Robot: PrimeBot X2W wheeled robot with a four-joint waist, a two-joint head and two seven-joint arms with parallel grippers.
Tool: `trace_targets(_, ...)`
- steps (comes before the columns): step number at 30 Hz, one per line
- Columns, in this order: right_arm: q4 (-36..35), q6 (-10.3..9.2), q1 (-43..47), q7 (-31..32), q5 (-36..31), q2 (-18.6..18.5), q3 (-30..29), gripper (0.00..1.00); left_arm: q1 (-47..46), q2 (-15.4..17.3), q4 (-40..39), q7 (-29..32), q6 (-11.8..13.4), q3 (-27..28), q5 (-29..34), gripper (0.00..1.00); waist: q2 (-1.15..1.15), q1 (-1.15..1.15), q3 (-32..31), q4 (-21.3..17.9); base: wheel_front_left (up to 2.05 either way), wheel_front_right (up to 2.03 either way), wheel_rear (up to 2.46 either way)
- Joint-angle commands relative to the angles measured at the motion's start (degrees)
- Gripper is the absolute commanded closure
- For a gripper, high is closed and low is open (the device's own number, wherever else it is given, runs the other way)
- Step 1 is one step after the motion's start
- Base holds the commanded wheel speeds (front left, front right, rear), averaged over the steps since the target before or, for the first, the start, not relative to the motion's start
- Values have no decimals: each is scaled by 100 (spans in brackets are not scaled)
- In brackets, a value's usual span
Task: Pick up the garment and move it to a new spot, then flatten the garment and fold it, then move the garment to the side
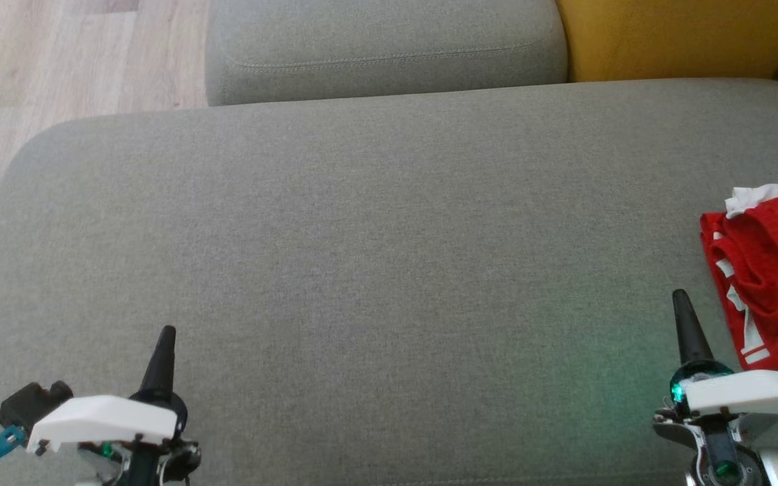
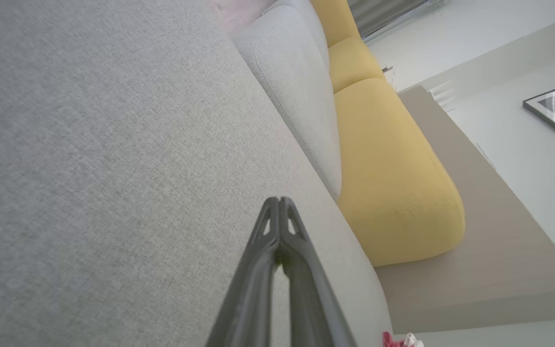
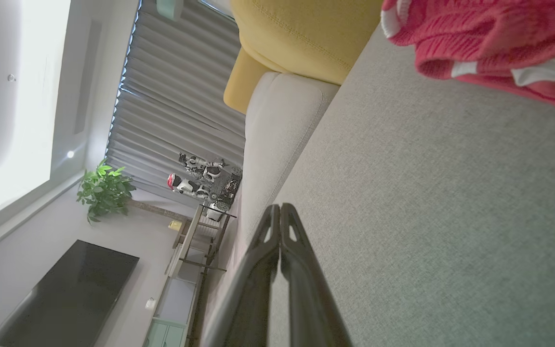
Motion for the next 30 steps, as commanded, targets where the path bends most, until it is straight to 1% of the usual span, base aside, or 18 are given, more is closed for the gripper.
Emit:
trace_targets(1,-157,-4,-322,15,198,-108,47,100,-370,27,-135,35,-88,247,-166,100,0,0,0,1,0,0,0)
trace_targets(30,111,-5,-531,77,2053,-100,-176,100,-634,-220,106,470,-537,814,-1880,100,0,0,-4,15,0,0,0)
